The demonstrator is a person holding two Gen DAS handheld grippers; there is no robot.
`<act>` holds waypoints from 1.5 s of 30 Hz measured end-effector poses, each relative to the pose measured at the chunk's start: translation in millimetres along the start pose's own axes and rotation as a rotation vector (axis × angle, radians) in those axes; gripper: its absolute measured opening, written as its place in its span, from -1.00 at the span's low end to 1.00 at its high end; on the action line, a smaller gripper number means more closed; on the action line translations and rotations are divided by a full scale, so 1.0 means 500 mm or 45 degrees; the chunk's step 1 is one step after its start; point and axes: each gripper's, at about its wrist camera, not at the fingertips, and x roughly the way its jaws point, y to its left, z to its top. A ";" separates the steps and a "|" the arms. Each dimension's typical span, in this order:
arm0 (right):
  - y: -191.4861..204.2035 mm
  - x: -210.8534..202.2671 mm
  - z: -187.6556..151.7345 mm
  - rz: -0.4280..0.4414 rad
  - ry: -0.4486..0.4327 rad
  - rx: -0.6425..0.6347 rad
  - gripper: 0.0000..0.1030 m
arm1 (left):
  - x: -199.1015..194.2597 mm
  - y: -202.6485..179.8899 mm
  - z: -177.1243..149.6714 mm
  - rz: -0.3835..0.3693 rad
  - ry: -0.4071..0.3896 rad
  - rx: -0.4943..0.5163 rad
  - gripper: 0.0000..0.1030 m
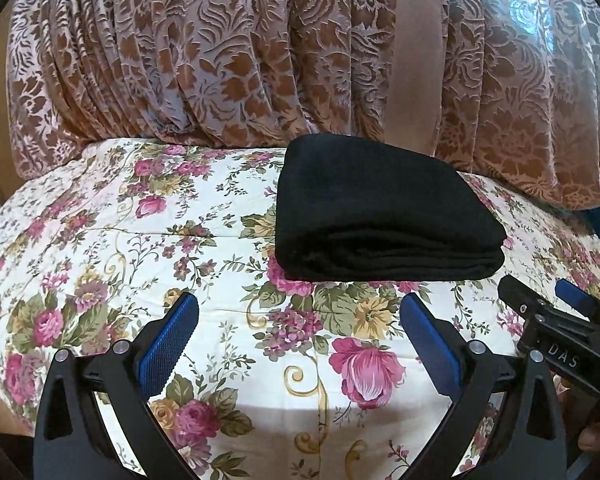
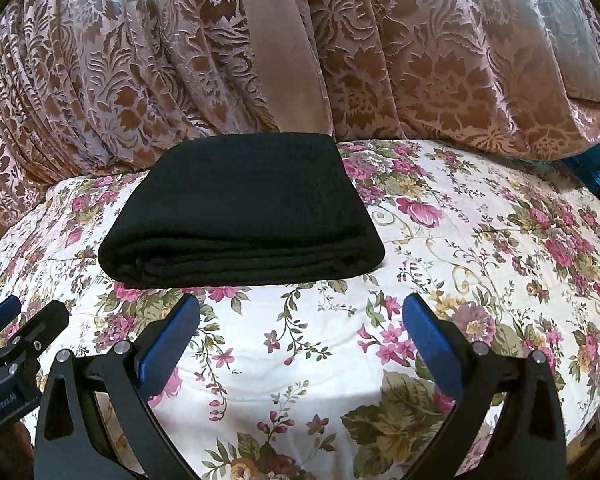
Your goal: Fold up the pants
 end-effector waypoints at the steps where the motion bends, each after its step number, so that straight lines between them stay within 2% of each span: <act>1: 0.000 0.000 0.000 0.002 0.001 0.003 0.96 | 0.000 0.000 0.000 0.000 -0.002 -0.001 0.93; 24: -0.002 0.003 -0.009 -0.005 0.000 -0.010 0.96 | -0.025 -0.003 0.005 0.019 -0.048 0.006 0.93; 45: 0.002 -0.001 -0.016 -0.017 -0.010 -0.022 0.96 | -0.033 -0.004 0.004 0.014 -0.042 0.011 0.93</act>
